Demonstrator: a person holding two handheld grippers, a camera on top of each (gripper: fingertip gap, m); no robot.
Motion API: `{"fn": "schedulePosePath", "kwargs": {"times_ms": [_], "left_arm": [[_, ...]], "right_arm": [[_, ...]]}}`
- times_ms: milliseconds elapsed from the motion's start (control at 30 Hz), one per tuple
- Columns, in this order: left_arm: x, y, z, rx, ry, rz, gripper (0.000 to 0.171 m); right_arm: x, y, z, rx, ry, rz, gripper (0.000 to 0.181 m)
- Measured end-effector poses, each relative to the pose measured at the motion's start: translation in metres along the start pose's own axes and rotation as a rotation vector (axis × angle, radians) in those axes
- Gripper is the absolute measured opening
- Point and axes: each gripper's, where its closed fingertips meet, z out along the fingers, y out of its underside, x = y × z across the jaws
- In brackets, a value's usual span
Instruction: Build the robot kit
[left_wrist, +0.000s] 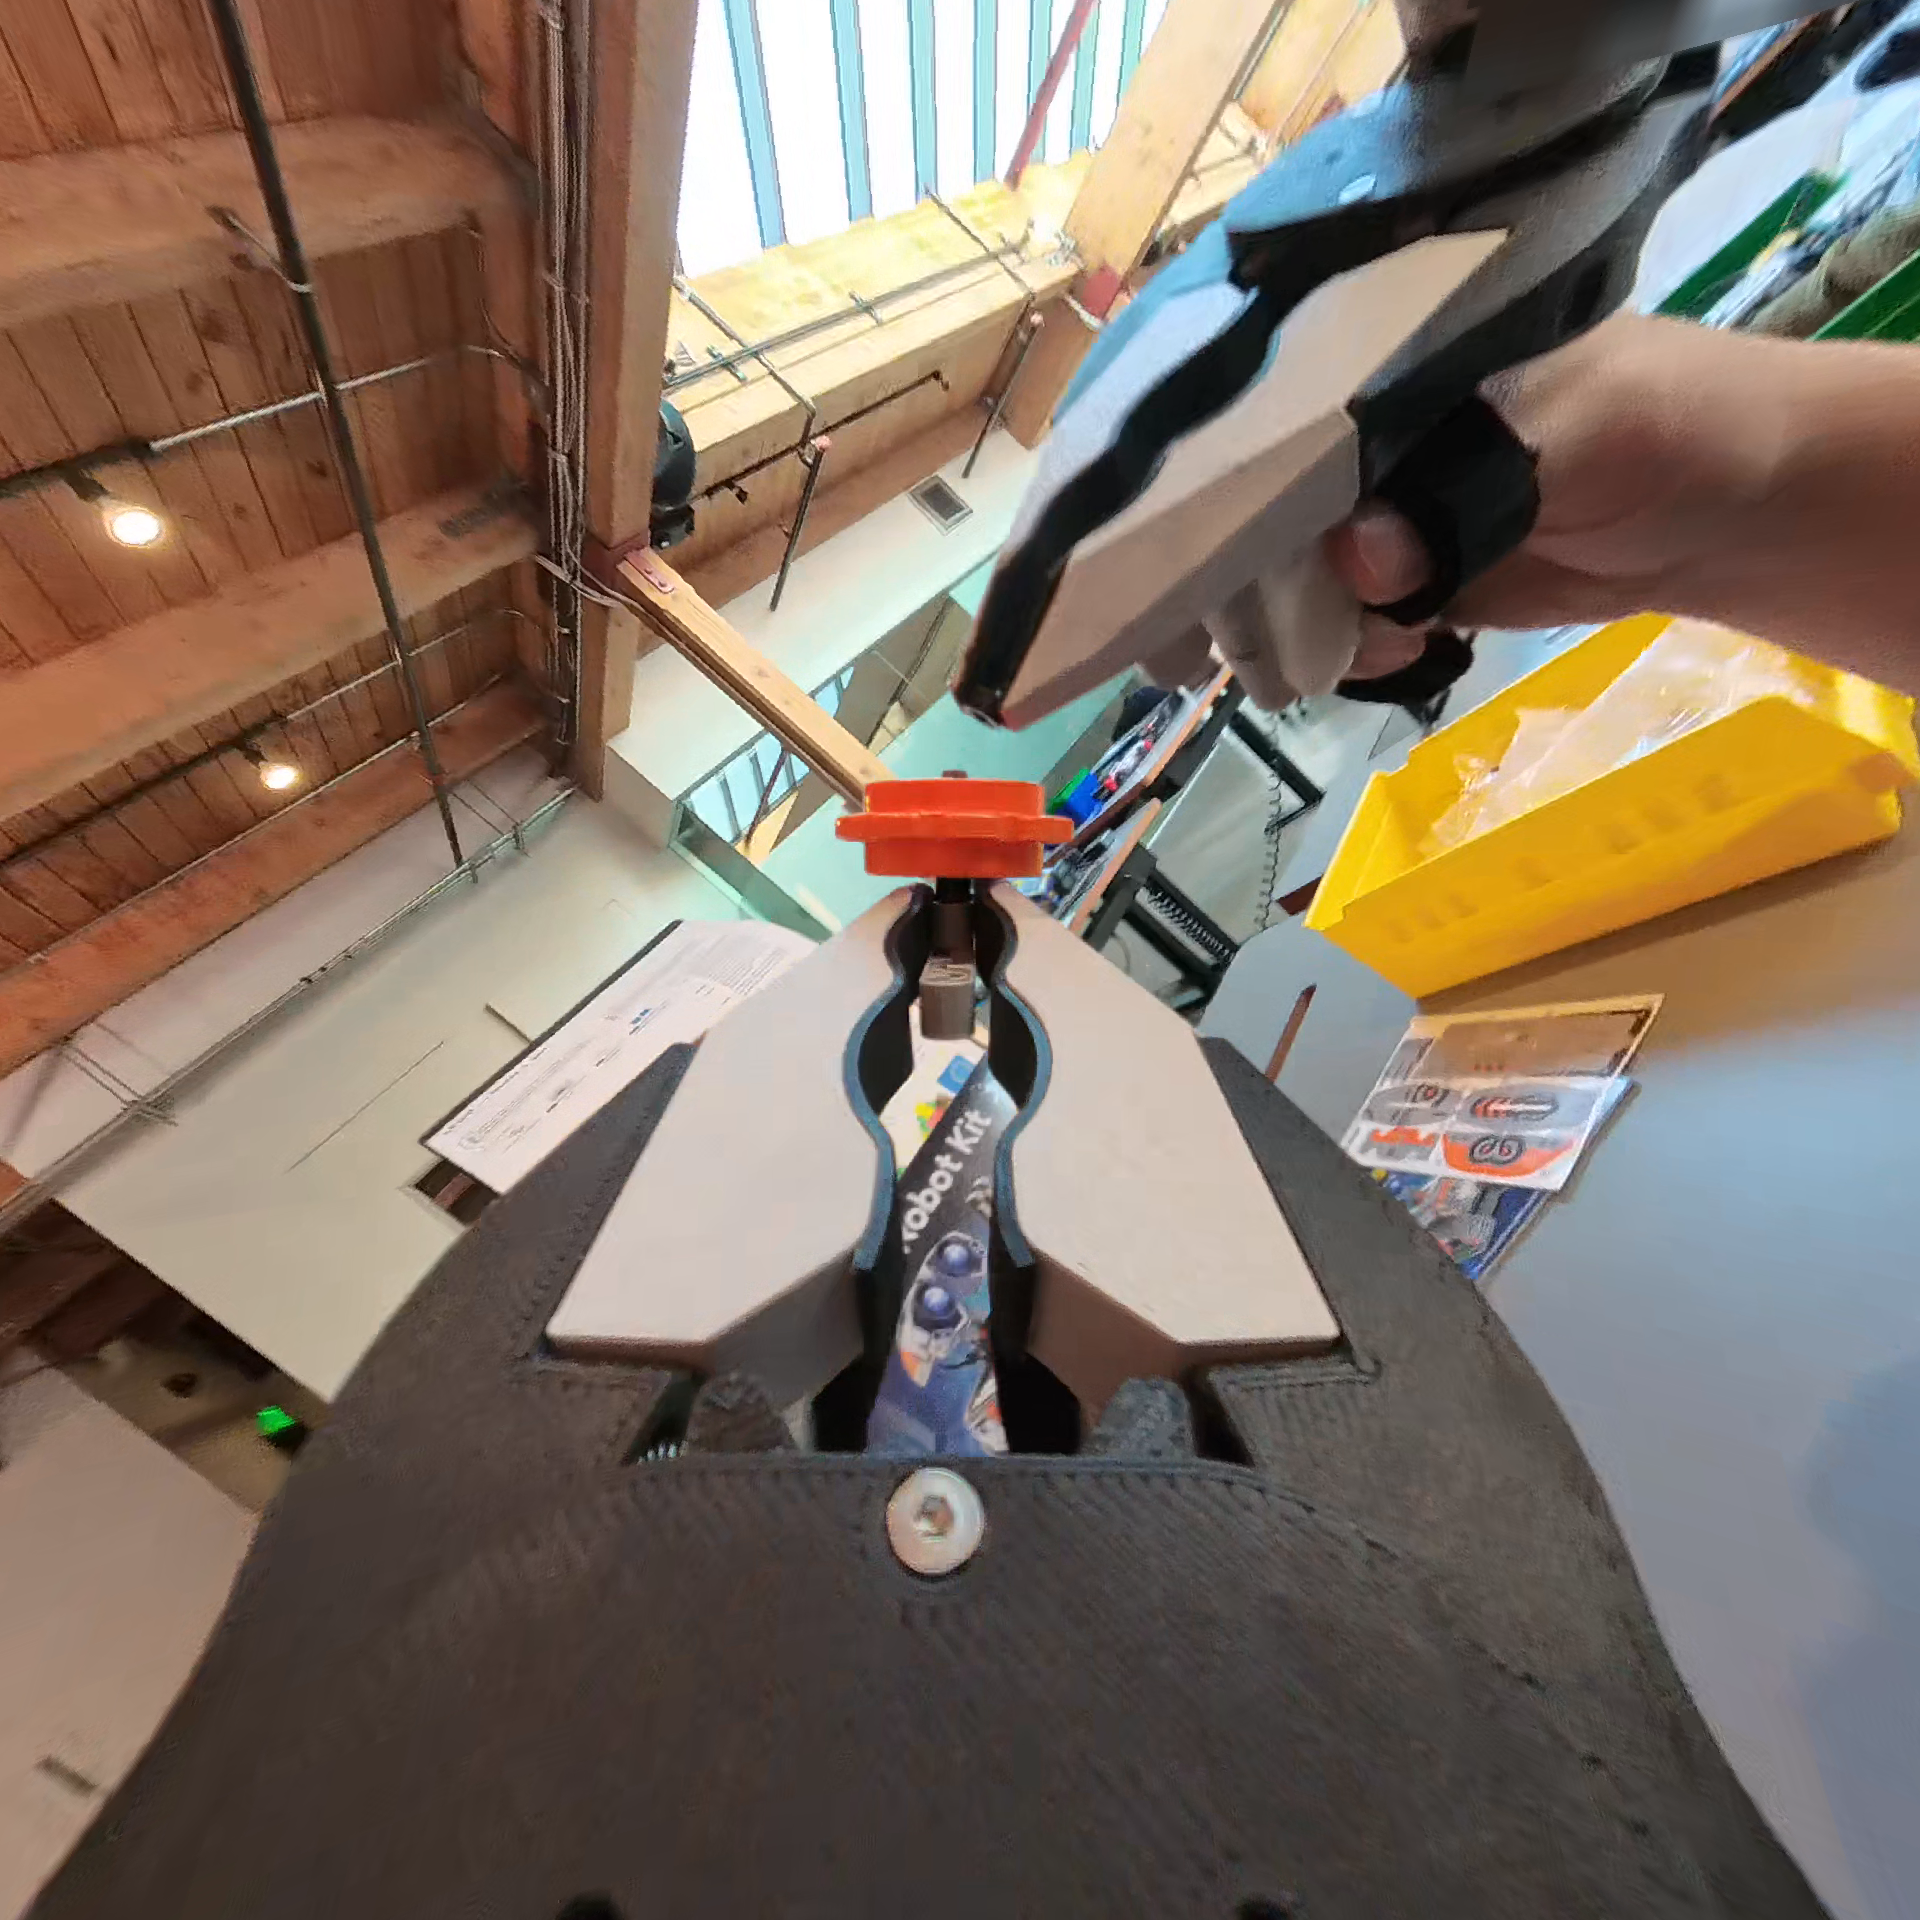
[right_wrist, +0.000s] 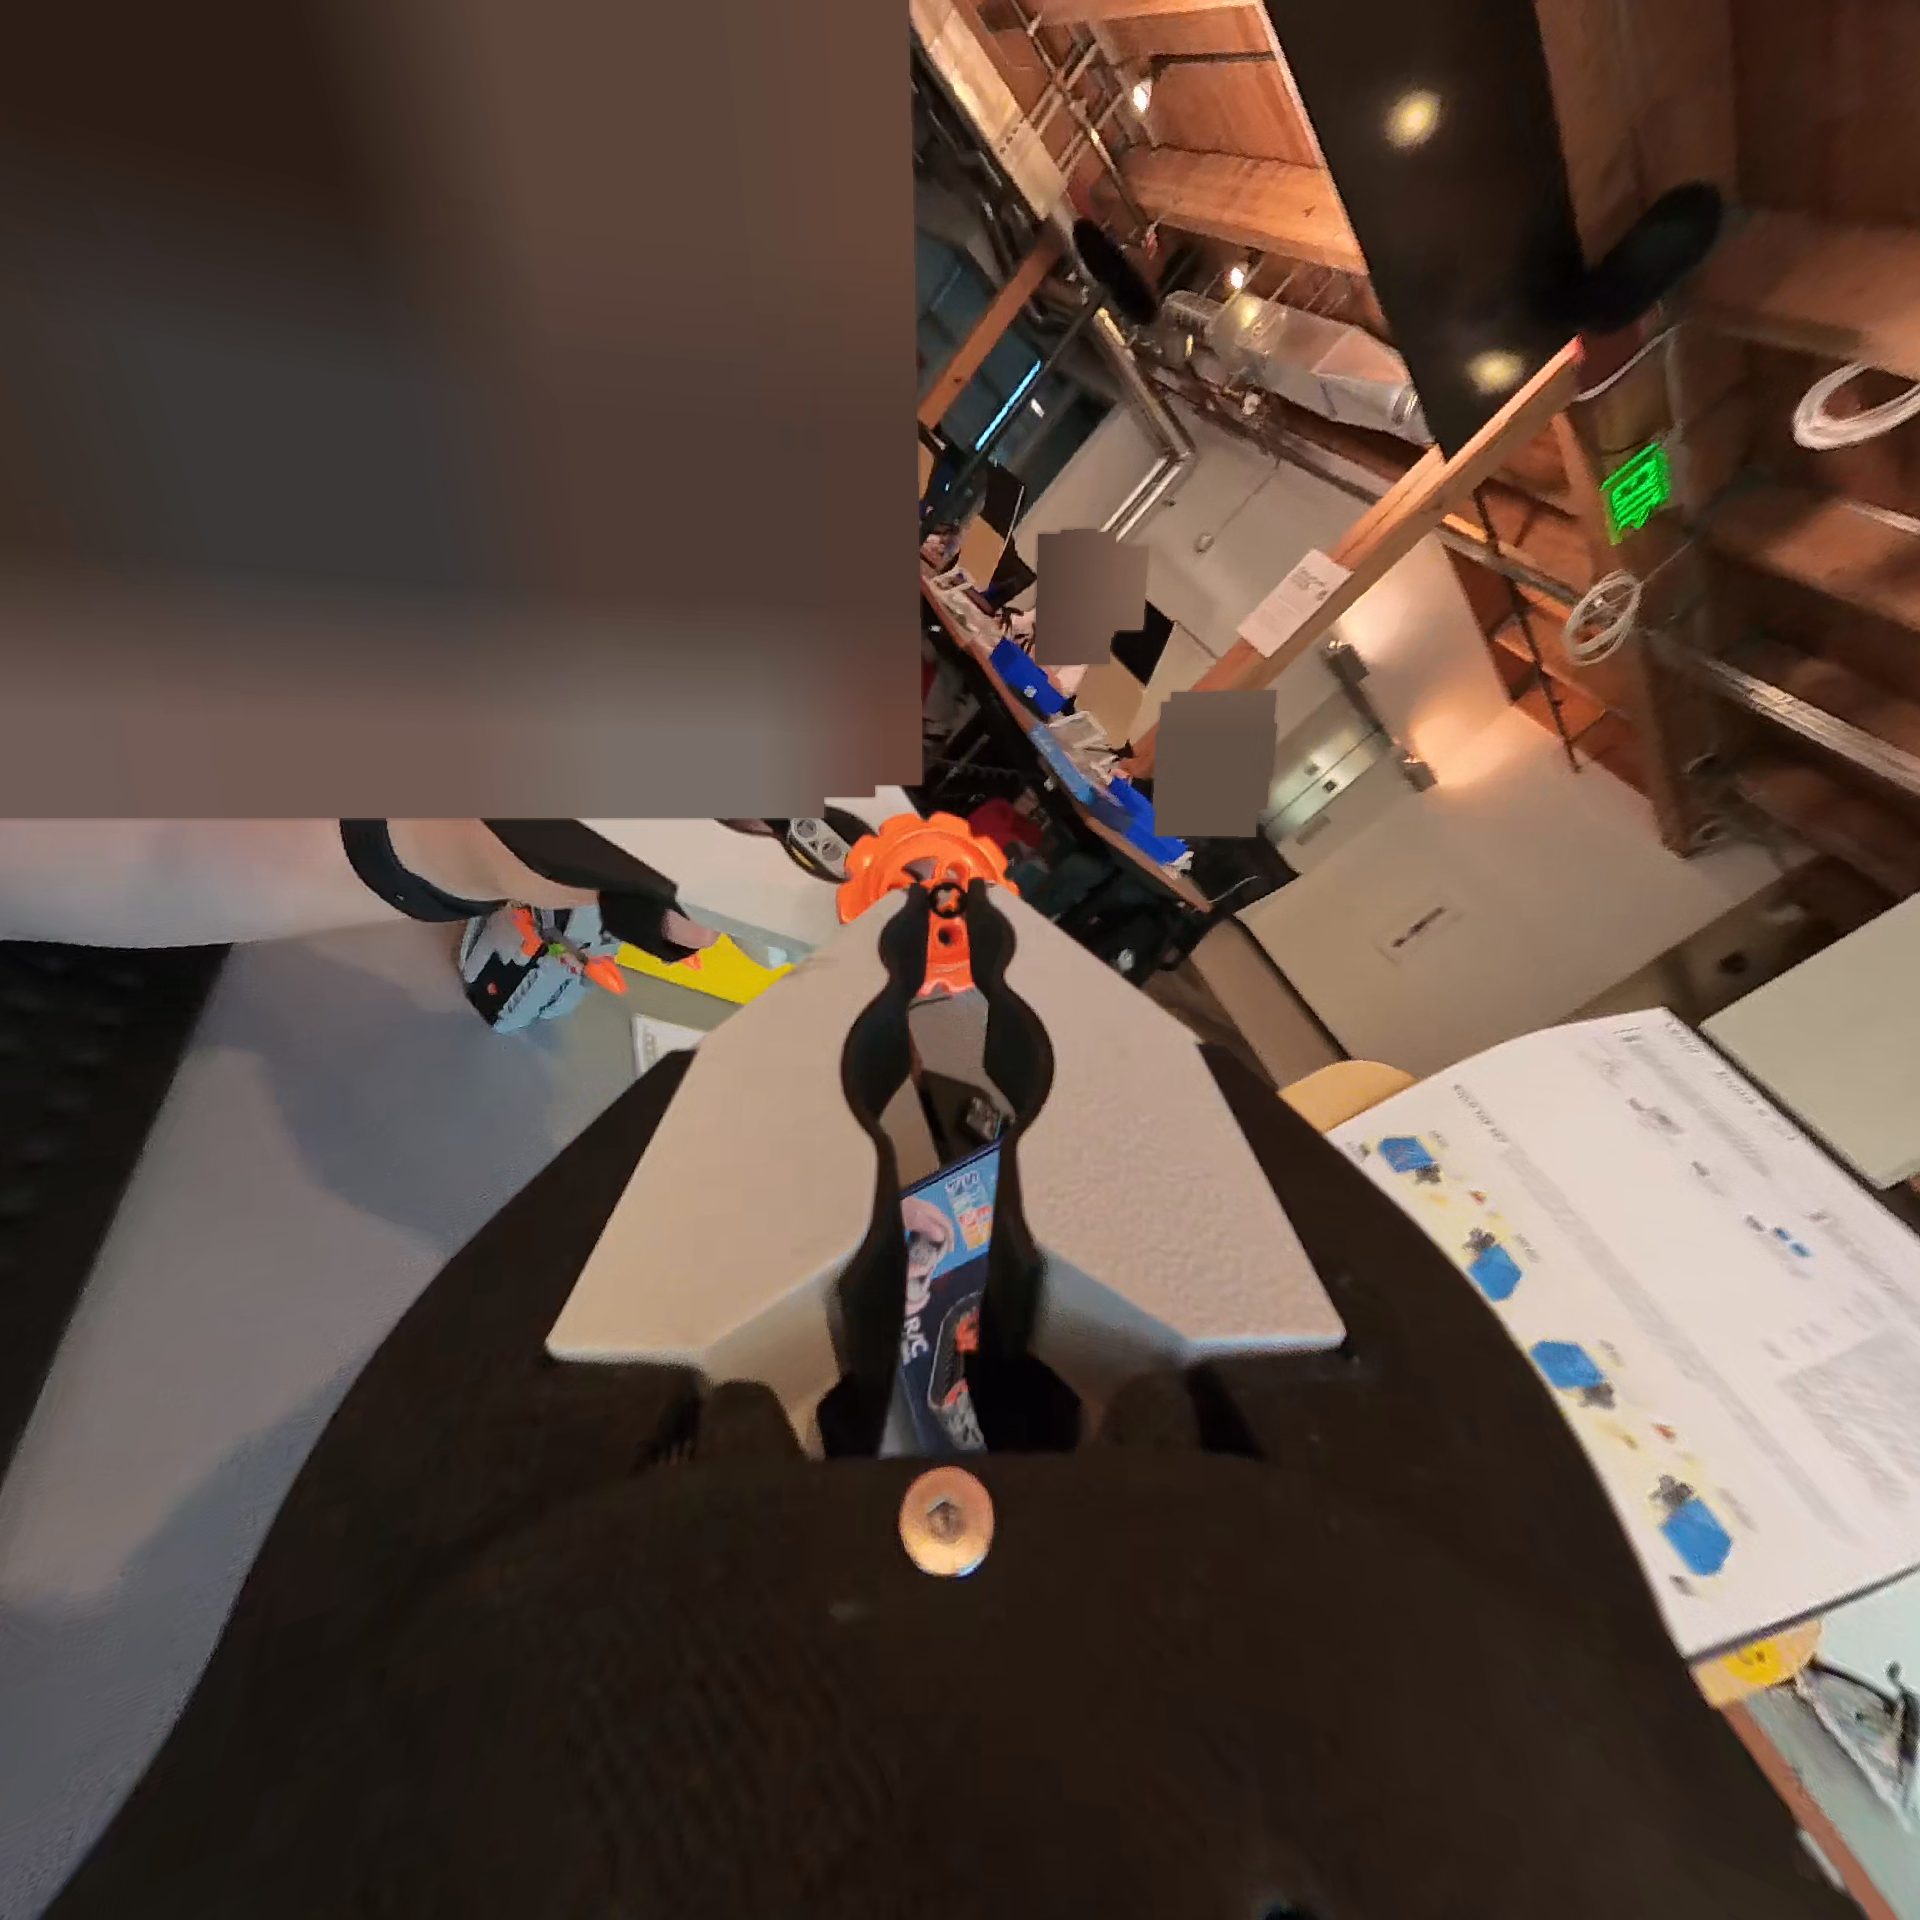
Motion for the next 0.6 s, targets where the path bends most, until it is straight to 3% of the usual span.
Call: {"fn": "schedulePosePath", "kwargs": {"times_ms": [300,600], "left_arm": [[0.012,-0.009,-0.002,0.013,0.02,0.08,0.005],[0.016,-0.006,0.0,0.003,0.028,0.099,0.005]], "right_arm": [[-0.012,-0.004,-0.002,0.0,-0.052,-0.004,0.005],[-0.015,0.007,-0.004,-0.108,-0.074,0.045,0.005]]}}
